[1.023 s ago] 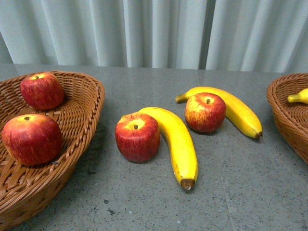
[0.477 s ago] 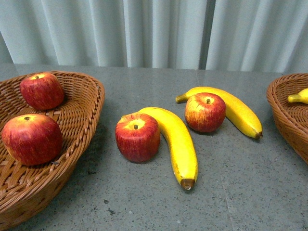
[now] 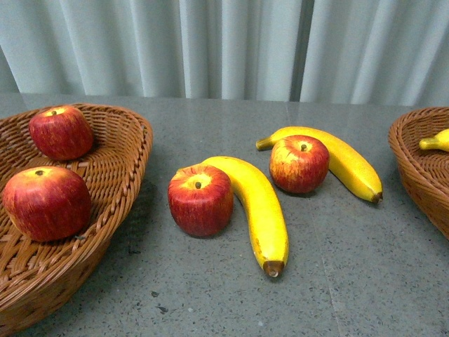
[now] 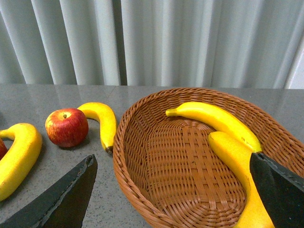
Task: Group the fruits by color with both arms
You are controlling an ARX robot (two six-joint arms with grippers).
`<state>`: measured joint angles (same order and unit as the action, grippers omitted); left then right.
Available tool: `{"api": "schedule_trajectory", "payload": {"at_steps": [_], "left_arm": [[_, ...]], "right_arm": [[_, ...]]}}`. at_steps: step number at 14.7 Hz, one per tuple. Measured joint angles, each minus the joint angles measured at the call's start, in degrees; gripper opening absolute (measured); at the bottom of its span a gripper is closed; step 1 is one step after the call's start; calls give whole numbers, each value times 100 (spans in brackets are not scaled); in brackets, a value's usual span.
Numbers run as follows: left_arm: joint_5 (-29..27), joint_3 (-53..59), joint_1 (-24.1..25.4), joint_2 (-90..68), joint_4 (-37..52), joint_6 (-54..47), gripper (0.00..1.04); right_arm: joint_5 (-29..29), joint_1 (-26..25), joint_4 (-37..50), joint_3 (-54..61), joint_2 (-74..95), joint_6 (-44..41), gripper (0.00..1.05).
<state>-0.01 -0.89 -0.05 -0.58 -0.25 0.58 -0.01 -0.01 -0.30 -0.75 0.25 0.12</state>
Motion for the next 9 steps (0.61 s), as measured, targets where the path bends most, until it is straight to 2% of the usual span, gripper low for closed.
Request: {"api": "schedule_trajectory", "payload": {"at_steps": [2, 3, 6, 7, 9], "left_arm": [[-881, -365, -236, -710, -774, 254, 98], [-868, -501, -57, -1064, -455, 286, 98], [-208, -1226, 584, -2514, 1270, 153, 98], [111, -1526, 551, -3272, 1862, 31, 98], [627, -2361, -85, -4874, 2356, -315, 98]], "right_arm": [[2, 0, 0, 0, -2, -2, 98], [4, 0, 4, 0, 0, 2, 98], [2, 0, 2, 0, 0, 2, 98], [2, 0, 0, 0, 0, 0, 98], [2, 0, 2, 0, 0, 0, 98]]}}
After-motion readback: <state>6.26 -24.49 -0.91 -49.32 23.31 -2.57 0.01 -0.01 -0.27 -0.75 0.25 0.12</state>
